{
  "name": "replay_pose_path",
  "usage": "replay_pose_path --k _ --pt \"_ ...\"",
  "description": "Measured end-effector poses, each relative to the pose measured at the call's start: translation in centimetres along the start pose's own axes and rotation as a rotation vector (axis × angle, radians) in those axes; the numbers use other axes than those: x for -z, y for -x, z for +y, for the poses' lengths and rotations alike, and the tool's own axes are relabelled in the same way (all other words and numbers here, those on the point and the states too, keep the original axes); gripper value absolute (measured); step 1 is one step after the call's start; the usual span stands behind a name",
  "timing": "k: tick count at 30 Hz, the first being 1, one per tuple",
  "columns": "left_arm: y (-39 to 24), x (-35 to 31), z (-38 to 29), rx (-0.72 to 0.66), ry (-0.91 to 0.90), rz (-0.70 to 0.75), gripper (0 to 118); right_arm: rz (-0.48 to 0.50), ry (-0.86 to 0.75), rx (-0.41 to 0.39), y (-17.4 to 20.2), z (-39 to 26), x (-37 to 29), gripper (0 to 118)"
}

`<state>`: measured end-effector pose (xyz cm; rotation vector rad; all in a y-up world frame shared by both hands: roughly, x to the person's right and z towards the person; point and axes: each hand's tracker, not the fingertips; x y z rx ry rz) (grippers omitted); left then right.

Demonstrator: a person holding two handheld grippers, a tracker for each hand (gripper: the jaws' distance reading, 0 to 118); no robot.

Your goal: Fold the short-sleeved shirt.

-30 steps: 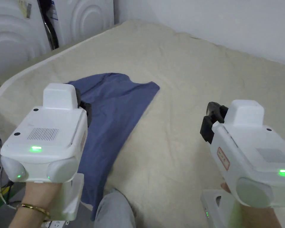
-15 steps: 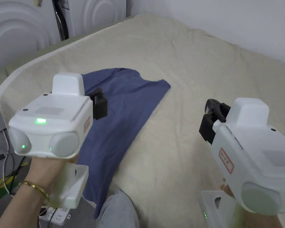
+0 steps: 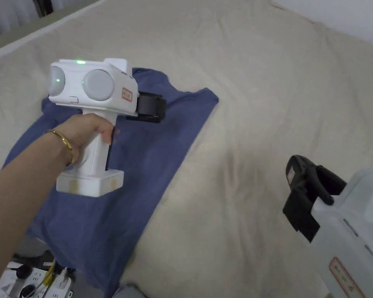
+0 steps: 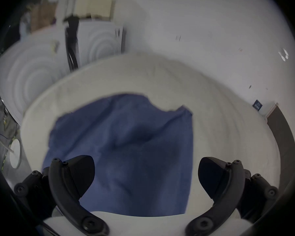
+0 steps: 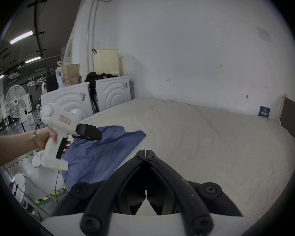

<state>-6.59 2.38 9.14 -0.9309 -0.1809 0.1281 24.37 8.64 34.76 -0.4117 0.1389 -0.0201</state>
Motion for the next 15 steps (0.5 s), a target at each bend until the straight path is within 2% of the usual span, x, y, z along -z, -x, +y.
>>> replay_pose_path --k 6,8,10,11,12,14,15 --pt "-0.5 8.7 1.6 0.036 0.137 0.123 115 -0.049 0.101 0.012 -3.2 -3.1 3.2 1" --pt "-0.2 6.1 0.9 0.018 0.158 0.108 100 -0.06 0.127 0.021 -3.9 -4.1 3.7 1" --pt "-2.3 4.7 0.6 0.025 0.152 0.114 99 -0.071 0.135 0.027 -4.5 -4.8 3.9 1" --pt "-2.2 3.5 0.3 0.031 0.151 0.109 92 -0.075 0.141 0.037 -4.6 -5.1 3.8 1" --pt "-1.2 8.4 1.7 0.055 0.122 0.081 70 -0.079 0.147 0.055 -4.9 -5.3 3.8 1" --pt "-1.2 8.1 1.7 0.044 0.092 0.061 15 -0.079 0.147 0.085 -5.1 -5.4 3.5 1" --pt "-1.4 8.1 1.6 0.026 0.092 0.1 2 -0.081 0.143 0.095 -5.1 -5.3 3.1 1"
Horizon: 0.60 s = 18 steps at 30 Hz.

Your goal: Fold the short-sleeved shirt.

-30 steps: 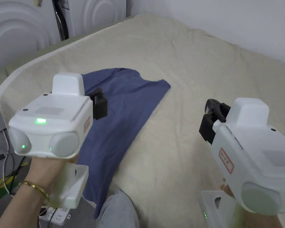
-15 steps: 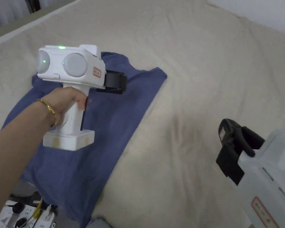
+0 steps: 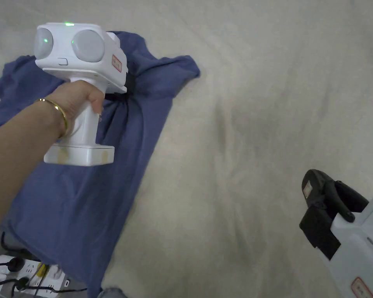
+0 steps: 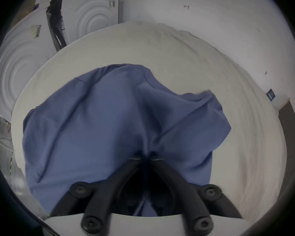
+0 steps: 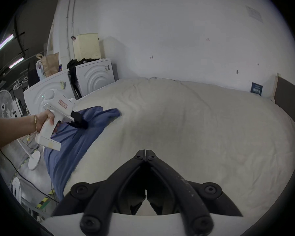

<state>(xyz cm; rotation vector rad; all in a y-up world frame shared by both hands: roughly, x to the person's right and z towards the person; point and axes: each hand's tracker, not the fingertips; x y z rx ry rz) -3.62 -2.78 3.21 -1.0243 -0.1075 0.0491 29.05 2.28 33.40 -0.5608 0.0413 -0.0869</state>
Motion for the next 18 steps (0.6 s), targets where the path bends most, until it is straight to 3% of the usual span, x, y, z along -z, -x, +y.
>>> replay_pose_path --k 4,7,12,14,18 --pt "2.1 -0.7 -0.3 -0.104 -0.078 0.022 2 -0.01 -0.048 -0.013 0.3 0.8 -3.0 1" --pt "0.1 -7.2 -1.8 -0.102 -0.147 0.023 2 -0.027 -0.094 -0.044 0.3 1.3 -5.8 1" --pt "-1.3 -18.0 -2.2 -0.115 -0.29 0.054 2 -0.048 -0.172 -0.022 0.0 1.7 -10.9 1" --pt "-1.5 -22.2 -1.3 -0.102 -0.316 0.015 2 -0.047 -0.199 -0.007 -0.2 1.6 -13.1 1" --pt "-4.8 -32.5 -1.4 -0.055 -0.536 -0.089 2 -0.071 -0.268 -0.01 -0.6 1.4 -17.8 1"
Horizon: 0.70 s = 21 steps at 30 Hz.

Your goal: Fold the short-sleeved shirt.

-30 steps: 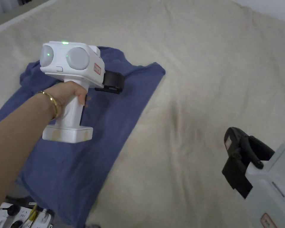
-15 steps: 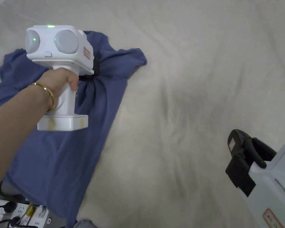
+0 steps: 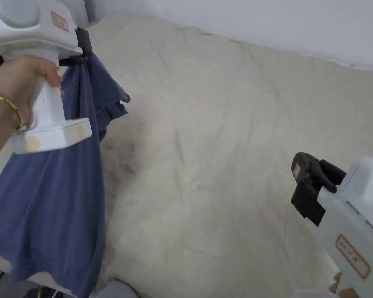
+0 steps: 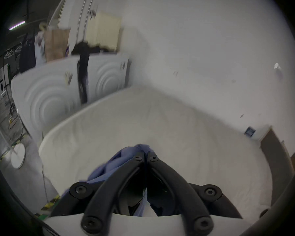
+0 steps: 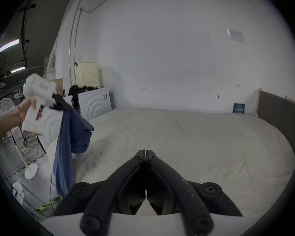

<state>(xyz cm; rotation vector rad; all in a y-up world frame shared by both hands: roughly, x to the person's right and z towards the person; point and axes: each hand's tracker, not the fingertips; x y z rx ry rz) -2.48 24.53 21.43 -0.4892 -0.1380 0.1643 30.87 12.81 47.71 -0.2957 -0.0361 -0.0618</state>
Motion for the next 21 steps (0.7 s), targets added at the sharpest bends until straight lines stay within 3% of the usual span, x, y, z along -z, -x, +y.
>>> replay_pose_path --k 7,10,16,21 --pt "-10.9 -12.1 8.0 0.055 -0.27 -0.225 2 -0.113 -0.136 -0.001 -3.4 2.3 -7.7 1" --pt "-14.8 -14.3 10.8 0.06 -0.301 -0.329 2 -0.172 -0.184 -0.004 -5.0 3.2 -10.5 1" --pt "-21.8 -16.1 13.0 0.05 -0.317 -0.417 2 -0.294 -0.242 0.005 -8.2 3.7 -15.3 1" --pt "-26.6 -14.1 9.9 0.14 -0.225 -0.43 2 -0.373 -0.239 0.029 -10.1 2.9 -17.9 1"
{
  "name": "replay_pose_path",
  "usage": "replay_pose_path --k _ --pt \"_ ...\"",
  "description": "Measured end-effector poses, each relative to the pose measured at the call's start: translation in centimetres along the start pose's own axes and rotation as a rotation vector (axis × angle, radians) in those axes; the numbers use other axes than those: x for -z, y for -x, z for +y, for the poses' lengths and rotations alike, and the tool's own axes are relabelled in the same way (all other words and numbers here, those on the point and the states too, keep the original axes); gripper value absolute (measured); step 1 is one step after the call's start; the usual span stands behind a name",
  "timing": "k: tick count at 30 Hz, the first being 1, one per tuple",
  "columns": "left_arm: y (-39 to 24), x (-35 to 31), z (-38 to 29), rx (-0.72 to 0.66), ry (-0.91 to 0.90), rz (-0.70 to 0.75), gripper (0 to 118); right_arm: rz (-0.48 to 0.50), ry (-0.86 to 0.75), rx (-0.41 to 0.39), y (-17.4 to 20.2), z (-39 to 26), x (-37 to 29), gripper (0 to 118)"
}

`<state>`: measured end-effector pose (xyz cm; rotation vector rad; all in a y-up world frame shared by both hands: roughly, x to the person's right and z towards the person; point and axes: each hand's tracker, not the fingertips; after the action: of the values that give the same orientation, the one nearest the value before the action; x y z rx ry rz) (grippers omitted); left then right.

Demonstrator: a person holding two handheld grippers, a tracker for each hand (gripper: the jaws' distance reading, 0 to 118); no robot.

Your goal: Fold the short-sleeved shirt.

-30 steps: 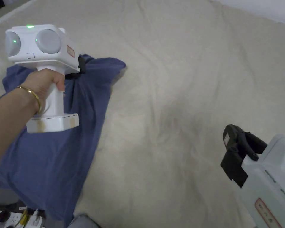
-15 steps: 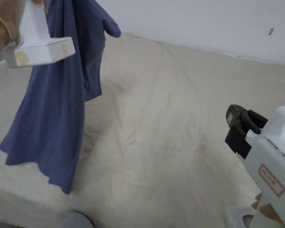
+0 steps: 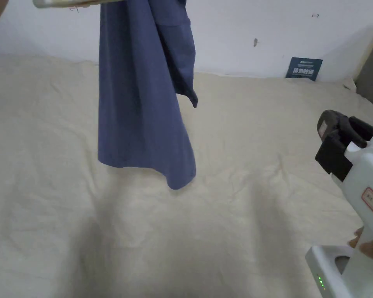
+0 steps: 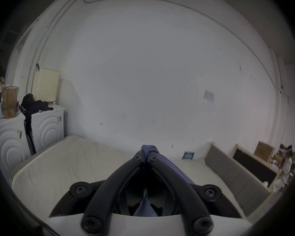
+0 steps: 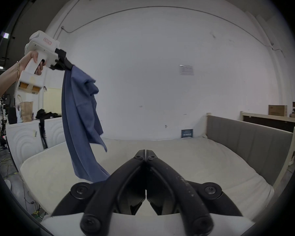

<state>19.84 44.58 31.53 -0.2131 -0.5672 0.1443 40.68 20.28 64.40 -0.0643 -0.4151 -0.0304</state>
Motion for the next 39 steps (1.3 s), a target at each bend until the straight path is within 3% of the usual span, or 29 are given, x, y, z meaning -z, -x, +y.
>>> replay_pose_path --k 5,16,21,22,23,25,27,32,36,39 --pt "-2.6 4.2 -9.1 0.079 0.216 -0.04 2 -0.041 0.033 0.018 -1.4 -1.3 -0.3 1" --pt "-6.7 8.9 -39.7 0.262 0.785 -0.087 2 -0.039 0.15 0.044 -2.0 -5.0 1.3 1" --pt "-5.5 8.7 -46.4 0.226 0.937 -0.027 3 -0.047 0.186 0.037 -2.7 -6.3 1.5 1" --pt "-5.1 8.7 -46.6 0.196 0.942 -0.02 8 -0.051 0.193 0.028 -2.7 -6.5 1.6 1" --pt "-4.9 8.7 -46.1 0.165 0.922 -0.016 21 -0.051 0.196 0.027 -2.7 -6.6 1.7 1" --pt "-4.4 8.5 -44.0 0.12 0.859 -0.015 73 -0.044 0.203 0.033 -2.8 -6.7 1.8 1" --pt "-3.8 7.4 -41.4 0.091 0.74 -0.05 115 -0.039 0.201 0.044 -2.7 -6.8 1.9 1" --pt "-2.2 3.1 -33.7 0.105 0.35 -0.071 118 -0.029 0.192 0.036 -2.1 -6.5 2.6 1" --pt "-0.6 -1.5 -31.1 0.183 0.049 0.046 118 -0.019 0.162 0.024 -1.2 -6.2 3.2 1" --pt "0.6 -4.1 -31.4 0.247 -0.019 0.134 118 -0.01 0.147 0.018 -0.5 -6.0 3.7 1"
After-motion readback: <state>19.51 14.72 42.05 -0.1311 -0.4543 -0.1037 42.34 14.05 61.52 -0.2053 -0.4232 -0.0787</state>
